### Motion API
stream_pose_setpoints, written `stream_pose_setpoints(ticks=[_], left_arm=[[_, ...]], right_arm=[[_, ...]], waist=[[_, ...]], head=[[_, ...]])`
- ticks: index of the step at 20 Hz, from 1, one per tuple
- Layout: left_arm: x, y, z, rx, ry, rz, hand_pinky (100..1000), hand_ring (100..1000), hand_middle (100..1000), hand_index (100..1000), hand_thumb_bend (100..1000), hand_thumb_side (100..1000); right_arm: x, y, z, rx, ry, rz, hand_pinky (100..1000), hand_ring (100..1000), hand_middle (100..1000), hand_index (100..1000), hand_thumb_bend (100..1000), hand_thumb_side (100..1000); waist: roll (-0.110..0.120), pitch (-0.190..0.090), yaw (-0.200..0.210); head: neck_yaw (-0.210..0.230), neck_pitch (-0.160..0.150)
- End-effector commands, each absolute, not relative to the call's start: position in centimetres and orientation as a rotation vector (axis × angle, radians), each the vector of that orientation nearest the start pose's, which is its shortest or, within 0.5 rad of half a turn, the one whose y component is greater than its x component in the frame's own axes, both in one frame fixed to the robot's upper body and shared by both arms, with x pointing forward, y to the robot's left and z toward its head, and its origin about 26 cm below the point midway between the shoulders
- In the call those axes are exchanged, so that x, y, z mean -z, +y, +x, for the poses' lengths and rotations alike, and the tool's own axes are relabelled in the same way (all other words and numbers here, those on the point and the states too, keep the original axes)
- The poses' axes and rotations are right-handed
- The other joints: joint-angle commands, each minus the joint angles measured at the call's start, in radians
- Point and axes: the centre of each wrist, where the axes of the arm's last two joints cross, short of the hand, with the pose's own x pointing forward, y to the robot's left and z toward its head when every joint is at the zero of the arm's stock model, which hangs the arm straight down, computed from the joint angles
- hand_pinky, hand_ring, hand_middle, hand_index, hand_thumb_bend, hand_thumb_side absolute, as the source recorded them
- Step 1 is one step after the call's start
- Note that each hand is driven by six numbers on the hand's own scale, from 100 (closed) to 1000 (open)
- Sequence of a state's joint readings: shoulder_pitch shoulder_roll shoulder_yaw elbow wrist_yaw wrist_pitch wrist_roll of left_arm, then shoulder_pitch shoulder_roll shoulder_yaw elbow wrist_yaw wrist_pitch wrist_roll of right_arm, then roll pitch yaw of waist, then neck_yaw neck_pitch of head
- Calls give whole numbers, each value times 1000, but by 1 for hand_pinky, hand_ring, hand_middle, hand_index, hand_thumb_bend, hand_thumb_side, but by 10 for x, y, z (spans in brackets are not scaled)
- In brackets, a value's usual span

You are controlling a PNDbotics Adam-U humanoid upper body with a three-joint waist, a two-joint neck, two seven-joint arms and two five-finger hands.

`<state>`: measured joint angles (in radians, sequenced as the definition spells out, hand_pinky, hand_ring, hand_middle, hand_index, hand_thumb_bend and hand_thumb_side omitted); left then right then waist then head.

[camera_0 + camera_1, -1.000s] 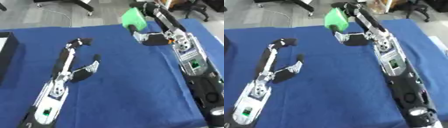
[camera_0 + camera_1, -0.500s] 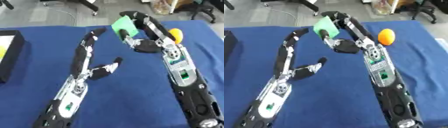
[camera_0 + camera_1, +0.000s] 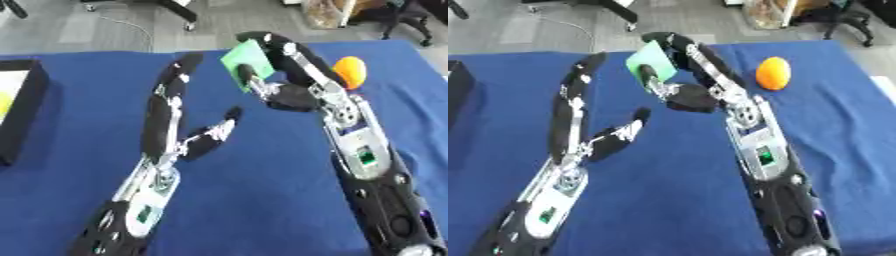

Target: Pick up the objects with one hand, pass them to the other hand, and then place them into the box on the other side of the table.

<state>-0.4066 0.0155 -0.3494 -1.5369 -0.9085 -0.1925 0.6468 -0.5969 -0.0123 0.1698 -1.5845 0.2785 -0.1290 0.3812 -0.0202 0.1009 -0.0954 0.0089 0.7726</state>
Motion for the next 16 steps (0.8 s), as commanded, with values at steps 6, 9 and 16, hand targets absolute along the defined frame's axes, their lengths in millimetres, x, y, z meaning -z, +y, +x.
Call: stream_pose_setpoints(ticks=[6,9,16], left_arm=[[-98,95,338,449,-2522,705,855,834,771,896,514,159],[-98,92,338,485,-2543,660,852,826,756,881,497,161],[-101,86,337,523,-2571,569,842,812,731,854,447,168]], right_arm=[[-181,-115,367,-981,-2149,265,613,449,312,496,100,424],[-179,-113,368,-984,-2129,290,611,448,312,495,100,423],[-175,-110,369,-991,-2084,337,607,445,311,494,100,421]], waist=[[5,8,-3],[6,9,-3],[6,9,-5]], head=[[-10,-3],[-13,-3],[-26,-3]])
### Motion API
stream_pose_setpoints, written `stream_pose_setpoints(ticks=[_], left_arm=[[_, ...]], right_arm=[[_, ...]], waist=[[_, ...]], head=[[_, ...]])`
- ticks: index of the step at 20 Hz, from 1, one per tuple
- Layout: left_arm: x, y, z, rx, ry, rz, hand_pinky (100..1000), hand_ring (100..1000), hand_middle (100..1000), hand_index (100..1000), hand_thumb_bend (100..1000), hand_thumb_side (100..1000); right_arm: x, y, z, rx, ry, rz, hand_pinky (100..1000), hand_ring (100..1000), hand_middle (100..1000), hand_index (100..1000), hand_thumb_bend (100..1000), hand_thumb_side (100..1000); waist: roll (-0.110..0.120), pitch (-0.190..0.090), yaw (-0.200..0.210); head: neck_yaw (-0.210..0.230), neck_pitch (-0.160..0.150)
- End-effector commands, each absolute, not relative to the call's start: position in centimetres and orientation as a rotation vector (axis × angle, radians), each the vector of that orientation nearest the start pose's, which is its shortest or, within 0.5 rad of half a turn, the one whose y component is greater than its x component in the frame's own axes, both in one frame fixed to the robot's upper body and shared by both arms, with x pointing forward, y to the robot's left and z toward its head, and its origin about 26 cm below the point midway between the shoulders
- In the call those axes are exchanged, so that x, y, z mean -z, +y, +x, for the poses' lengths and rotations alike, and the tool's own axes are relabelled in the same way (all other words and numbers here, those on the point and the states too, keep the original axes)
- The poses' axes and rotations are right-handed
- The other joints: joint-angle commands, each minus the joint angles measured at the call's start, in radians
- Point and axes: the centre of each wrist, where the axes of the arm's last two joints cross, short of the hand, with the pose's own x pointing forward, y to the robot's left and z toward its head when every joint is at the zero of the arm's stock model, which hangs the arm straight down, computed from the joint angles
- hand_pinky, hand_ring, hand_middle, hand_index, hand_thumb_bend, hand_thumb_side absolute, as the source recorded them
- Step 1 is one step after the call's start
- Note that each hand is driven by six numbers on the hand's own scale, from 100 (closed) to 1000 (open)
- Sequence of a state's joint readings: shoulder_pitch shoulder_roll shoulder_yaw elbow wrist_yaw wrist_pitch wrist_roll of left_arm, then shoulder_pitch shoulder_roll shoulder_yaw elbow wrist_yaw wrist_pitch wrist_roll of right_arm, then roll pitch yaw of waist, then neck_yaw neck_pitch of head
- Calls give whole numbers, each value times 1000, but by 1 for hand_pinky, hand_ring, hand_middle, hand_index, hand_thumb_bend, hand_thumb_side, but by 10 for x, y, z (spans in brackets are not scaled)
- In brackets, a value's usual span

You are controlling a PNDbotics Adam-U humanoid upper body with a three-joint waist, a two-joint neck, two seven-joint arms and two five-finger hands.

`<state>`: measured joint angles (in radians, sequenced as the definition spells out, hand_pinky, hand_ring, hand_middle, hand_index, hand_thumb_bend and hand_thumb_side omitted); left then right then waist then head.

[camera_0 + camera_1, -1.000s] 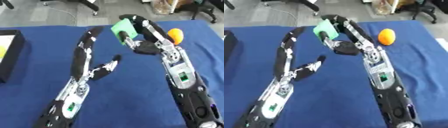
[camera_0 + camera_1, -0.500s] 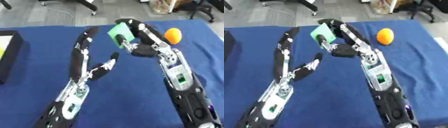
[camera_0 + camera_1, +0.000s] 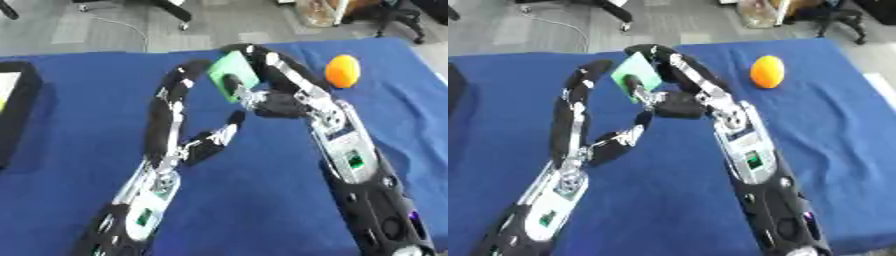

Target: Pick up the objects with one hand, pass them to the other hand, and then place them into the box on the other side of the table.

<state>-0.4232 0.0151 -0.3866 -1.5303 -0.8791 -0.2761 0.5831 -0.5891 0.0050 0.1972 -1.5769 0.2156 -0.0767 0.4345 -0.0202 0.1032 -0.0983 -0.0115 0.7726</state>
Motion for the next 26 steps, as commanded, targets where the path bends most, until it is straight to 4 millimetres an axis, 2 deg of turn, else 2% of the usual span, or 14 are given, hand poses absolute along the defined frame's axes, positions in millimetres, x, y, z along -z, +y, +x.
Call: stream_pose_setpoints(ticks=[1,3,8,10,17,19,23,26], left_arm=[[-102,85,337,-695,3450,-756,842,812,730,853,444,168],[-102,84,337,-687,3454,-746,841,811,729,852,433,169],[-102,84,337,-674,3465,-741,839,807,722,843,329,191],[-102,84,337,-664,3471,-747,838,806,720,842,313,191],[-101,86,339,-663,3472,-797,830,789,696,825,156,100],[-100,87,339,-667,3471,-809,821,770,669,805,100,100],[-99,87,339,-669,3478,-824,793,717,610,759,100,100],[-98,88,339,-672,3489,-826,769,669,562,716,100,199]], right_arm=[[-174,-110,369,-992,-2077,342,607,445,311,494,100,420],[-173,-109,369,-994,-2062,354,606,444,311,494,100,419],[-167,-108,371,-1000,-2019,380,603,443,311,493,100,415],[-165,-109,372,-999,-2004,387,602,442,310,493,100,415],[-162,-110,372,-1003,-1973,423,601,442,311,493,100,413],[-163,-110,371,-1005,-1971,430,601,442,311,493,100,414],[-164,-110,371,-1012,-1970,440,602,442,311,494,100,414],[-165,-110,370,-1012,-1972,446,602,442,312,495,100,414]], waist=[[6,7,-2],[6,7,-2],[5,7,-2],[5,8,-1],[3,8,-2],[3,8,-2],[3,9,-2],[4,9,-2]], head=[[-7,-3],[-10,-3],[-14,-3],[-14,-3],[-13,-3],[-13,-3],[-13,-3],[-12,-3]])
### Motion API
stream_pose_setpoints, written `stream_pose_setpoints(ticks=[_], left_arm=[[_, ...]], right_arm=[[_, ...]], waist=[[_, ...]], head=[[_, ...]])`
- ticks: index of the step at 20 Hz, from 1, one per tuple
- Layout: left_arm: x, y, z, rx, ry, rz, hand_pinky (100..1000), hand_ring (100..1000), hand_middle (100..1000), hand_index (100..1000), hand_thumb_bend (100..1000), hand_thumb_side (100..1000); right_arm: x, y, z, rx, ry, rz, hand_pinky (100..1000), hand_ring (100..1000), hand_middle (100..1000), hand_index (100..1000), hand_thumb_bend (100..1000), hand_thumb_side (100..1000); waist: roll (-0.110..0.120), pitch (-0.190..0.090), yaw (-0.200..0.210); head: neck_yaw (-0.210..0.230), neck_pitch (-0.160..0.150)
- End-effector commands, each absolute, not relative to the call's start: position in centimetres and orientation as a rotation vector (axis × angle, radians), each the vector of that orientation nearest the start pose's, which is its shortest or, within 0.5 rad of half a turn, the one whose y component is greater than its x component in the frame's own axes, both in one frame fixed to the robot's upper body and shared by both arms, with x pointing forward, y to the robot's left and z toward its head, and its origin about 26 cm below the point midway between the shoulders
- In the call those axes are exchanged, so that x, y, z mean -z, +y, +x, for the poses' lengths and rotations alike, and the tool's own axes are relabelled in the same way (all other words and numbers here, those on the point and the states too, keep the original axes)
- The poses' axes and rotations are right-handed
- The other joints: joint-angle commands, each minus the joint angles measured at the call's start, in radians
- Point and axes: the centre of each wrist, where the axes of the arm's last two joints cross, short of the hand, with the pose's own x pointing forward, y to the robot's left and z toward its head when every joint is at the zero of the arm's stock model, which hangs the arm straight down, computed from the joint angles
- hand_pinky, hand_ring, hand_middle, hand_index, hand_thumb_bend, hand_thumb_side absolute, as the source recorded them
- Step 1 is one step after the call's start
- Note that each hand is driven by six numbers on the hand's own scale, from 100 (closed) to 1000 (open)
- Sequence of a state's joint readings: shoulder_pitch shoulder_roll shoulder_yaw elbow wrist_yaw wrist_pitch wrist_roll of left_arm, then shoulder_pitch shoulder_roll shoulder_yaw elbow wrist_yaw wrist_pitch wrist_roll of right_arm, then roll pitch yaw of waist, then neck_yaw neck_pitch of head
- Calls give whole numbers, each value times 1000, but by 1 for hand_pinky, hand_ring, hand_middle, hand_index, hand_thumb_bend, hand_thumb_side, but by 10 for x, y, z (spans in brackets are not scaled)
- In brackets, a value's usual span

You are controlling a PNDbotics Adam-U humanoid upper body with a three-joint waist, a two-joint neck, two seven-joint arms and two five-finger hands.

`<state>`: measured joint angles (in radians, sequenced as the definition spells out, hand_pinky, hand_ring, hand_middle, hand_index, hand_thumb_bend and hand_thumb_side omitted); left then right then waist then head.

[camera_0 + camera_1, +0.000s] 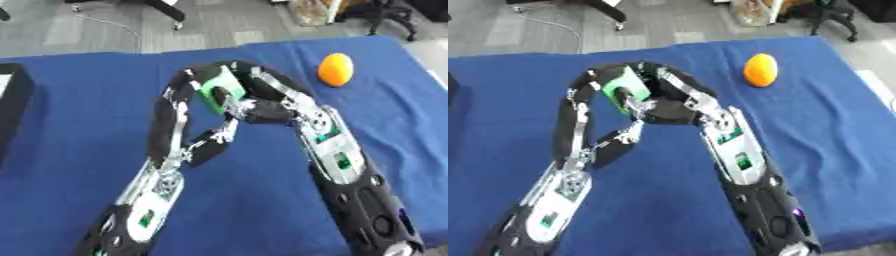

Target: Pick up the objects with one hand, pass them to the other hand, and then place them into the box on the other side of the table.

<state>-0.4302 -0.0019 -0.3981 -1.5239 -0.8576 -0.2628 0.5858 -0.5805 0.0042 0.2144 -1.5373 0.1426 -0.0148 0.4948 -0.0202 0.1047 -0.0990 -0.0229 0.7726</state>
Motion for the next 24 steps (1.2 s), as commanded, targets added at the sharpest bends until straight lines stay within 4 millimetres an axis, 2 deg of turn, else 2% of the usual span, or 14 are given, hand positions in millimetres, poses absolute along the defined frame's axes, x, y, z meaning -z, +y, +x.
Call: stream_pose_setpoints(ticks=[1,2,4,6,9,13,18,21,22,24], left_arm=[[-98,88,340,482,-2519,595,762,654,548,704,100,236],[-98,88,340,478,-2518,592,747,626,521,677,100,310],[-99,89,340,465,-2517,589,740,605,500,653,100,387],[-99,89,340,452,-2515,589,730,582,480,630,100,452],[-99,91,340,435,-2512,592,710,561,463,609,100,500],[-99,93,341,414,-2508,587,697,553,457,601,100,517],[-98,94,341,394,-2506,576,653,526,435,576,100,564],[-98,95,341,384,-2507,567,648,521,431,572,100,577],[-98,95,341,382,-2507,564,643,516,425,565,100,587],[-98,97,341,377,-2507,558,642,515,424,564,100,587]], right_arm=[[-165,-110,370,-1012,-1971,447,602,443,313,496,100,414],[-165,-111,370,-1012,-1971,449,603,445,316,499,100,414],[-166,-111,369,-1016,-1972,458,606,451,335,515,100,415],[-166,-111,369,-1023,-1974,474,614,465,388,563,100,425],[-167,-112,369,-1042,-1980,505,618,479,440,628,100,457],[-167,-114,369,-1051,-1984,524,619,487,468,666,100,489],[-168,-115,368,-1069,-1986,550,629,510,522,747,100,598],[-168,-116,368,-1077,-1988,562,632,519,546,775,100,633],[-168,-116,368,-1077,-1990,563,639,535,587,805,100,657],[-169,-117,368,-1077,-1996,564,640,537,591,807,100,658]], waist=[[4,8,-1],[4,8,-1],[4,8,-1],[4,8,-2],[5,7,-3],[5,7,-4],[4,6,-5],[4,6,-6],[4,5,-7],[4,5,-7]], head=[[-1,-3],[-1,-3],[-1,-3],[-2,-3],[-3,-3],[-3,-3],[-5,-3],[-6,-3],[-7,-3],[-8,-3]])
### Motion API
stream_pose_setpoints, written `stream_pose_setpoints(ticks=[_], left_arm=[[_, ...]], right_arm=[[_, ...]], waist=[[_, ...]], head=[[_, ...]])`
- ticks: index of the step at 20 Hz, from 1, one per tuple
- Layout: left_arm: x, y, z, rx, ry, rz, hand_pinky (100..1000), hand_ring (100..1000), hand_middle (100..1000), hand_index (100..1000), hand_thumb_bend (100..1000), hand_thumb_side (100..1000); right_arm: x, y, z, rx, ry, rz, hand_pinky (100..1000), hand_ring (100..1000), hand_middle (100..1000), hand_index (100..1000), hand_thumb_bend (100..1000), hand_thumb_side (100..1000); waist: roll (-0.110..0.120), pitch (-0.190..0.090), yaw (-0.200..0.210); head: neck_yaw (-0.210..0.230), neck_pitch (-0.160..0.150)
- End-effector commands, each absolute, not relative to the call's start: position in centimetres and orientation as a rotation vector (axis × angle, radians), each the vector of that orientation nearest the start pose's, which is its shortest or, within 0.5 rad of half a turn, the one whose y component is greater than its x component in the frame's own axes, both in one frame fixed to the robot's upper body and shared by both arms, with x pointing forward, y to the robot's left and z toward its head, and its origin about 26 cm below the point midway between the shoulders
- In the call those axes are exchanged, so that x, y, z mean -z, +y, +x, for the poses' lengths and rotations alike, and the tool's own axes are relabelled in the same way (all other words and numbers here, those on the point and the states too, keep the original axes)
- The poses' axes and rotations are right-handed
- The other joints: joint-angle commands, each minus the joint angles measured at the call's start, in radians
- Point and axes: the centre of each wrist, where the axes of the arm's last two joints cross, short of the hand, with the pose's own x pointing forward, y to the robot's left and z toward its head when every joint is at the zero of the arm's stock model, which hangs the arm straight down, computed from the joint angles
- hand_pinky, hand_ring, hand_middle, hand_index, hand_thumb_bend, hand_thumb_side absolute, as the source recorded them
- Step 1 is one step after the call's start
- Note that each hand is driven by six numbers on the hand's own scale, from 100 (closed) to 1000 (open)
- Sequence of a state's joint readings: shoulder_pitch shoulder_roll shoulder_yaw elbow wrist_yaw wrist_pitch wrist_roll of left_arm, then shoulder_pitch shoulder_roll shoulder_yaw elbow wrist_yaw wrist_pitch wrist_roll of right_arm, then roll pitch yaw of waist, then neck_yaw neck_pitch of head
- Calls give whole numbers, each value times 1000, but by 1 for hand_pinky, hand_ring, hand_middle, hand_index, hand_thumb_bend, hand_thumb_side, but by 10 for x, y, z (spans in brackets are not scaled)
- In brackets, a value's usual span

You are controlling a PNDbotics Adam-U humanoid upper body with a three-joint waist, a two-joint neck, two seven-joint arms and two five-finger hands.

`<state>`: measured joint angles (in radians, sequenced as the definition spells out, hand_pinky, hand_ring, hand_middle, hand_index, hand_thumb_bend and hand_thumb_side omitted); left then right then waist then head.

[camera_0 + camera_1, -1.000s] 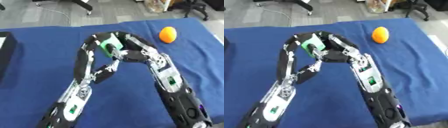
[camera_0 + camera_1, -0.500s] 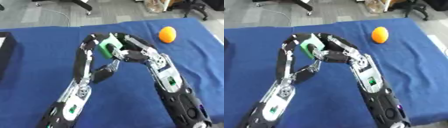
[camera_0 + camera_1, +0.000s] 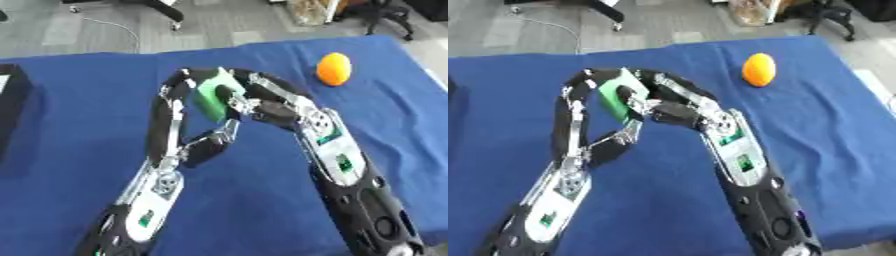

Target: Pick up the objects with one hand, pass them to the other hand, and then place them into the box on the other side of the table.

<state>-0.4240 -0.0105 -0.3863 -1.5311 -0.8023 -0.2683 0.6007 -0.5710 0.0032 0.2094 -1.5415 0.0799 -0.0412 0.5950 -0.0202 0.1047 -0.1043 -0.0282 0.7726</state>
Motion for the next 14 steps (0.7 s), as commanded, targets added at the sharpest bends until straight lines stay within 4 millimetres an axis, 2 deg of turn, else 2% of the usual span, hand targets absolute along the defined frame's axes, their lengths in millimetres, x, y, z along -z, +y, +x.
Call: stream_pose_setpoints(ticks=[1,2,4,6,14], left_arm=[[-99,97,341,376,-2507,556,642,515,424,564,100,587],[-99,97,341,376,-2506,555,642,515,424,564,100,587],[-98,99,341,358,-2494,550,638,511,419,558,100,625],[-96,103,342,316,-2466,527,639,512,417,556,100,654],[-98,114,346,169,-2397,430,633,505,408,547,100,659]], right_arm=[[-169,-118,368,-1078,-1997,564,640,537,591,807,100,658],[-170,-118,368,-1078,-1997,564,640,537,591,807,100,658],[-171,-120,367,-1073,-2010,557,664,583,694,849,100,668],[-174,-124,367,-1058,-2031,544,671,598,731,857,100,665],[-187,-137,361,-989,-2117,513,677,609,742,863,100,638]], waist=[[4,5,-2],[4,5,-2],[4,5,-3],[4,5,-4],[5,3,-2]], head=[[-3,-3],[-3,-3],[-4,-3],[-4,-3],[-6,-3]])
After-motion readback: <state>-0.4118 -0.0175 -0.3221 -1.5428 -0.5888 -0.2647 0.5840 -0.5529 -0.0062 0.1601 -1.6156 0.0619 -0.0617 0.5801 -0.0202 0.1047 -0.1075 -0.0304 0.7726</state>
